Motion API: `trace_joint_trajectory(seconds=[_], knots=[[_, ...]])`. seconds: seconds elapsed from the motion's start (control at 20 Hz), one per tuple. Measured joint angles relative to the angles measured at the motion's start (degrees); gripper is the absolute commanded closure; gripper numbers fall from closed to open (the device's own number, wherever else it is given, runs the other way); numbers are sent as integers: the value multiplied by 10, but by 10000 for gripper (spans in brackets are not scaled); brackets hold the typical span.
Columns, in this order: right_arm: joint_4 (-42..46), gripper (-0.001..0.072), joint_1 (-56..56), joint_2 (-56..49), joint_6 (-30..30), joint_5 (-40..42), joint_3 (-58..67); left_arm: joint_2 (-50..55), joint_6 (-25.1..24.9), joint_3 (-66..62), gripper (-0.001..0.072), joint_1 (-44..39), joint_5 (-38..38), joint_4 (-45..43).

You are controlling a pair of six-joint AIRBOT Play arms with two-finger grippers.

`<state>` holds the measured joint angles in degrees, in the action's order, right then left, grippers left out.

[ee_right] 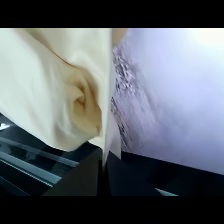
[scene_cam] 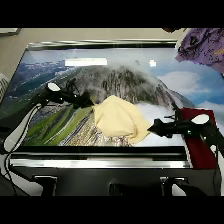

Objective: Fold the clothes and pants, and hang the long-sleeved shirts on hangers.

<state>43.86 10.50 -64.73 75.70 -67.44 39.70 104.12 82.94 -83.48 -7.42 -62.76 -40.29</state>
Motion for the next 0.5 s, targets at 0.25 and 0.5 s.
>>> trace_joint_trajectory(seconds=[0.25,0.5], knots=[[6,690,0,9,10,-3,196,-83,62,-169,697,36,-44,-158],[43,689,0,21,39,-39,491,-219,104,-327,696,62,-60,-344]])
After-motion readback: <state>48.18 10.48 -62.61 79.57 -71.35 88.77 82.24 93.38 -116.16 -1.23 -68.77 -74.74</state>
